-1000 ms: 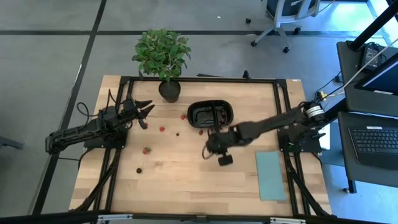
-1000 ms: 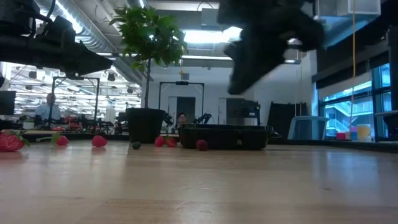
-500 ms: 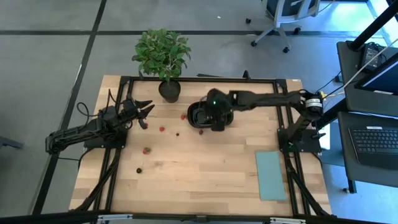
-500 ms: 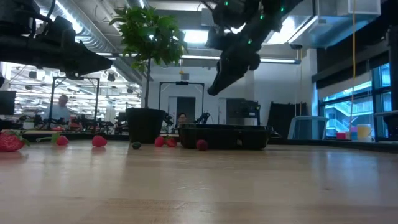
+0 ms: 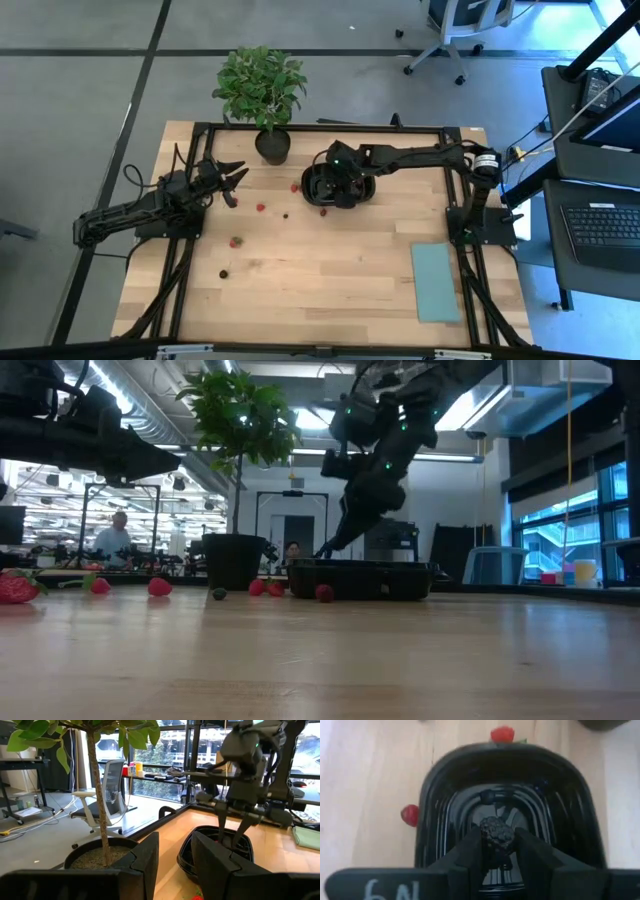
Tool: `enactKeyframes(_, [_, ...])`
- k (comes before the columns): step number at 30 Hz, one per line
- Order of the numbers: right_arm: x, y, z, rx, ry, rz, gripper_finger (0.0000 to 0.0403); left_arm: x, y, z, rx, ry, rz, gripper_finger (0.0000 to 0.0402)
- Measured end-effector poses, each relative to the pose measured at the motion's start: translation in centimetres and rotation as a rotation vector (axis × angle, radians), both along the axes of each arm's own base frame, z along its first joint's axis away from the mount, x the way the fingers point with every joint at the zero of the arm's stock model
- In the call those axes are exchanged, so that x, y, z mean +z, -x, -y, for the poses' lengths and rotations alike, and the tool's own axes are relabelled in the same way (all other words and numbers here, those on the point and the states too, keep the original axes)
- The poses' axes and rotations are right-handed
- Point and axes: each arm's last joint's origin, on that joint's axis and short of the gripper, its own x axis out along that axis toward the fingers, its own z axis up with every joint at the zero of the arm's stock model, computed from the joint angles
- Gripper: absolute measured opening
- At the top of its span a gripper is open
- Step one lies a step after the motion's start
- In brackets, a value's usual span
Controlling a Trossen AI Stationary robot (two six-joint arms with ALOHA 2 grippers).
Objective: Pick and placing Produce into tupperware
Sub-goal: Put the blackberry into the black container
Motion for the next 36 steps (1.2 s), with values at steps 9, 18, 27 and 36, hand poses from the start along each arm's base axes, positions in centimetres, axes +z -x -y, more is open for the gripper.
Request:
enactKeyframes(9, [-2.1,-0.4,0.1,0.000,-0.015,-0.058,0.0108,0.0,0.0,0.0,0.000,0.000,0.000,0.0110])
enactKeyframes(18, [-3.1,-0.5,0.2,0.001,-0.020,-0.083,0.0108,0.0,0.0,0.0,0.000,0.001,0.000,0.0110])
enactKeyframes(27, [-3.0,-0.5,0.2,-0.004,-0.022,-0.078,0.0115,0.0,0.0,0.0,0.000,0.001,0.001,0.0110])
enactKeyframes(36, [-3.0,-0.5,0.2,-0.007,-0.023,-0.080,0.0141,0.0,0.0,0.0,0.000,0.002,0.001,0.0110])
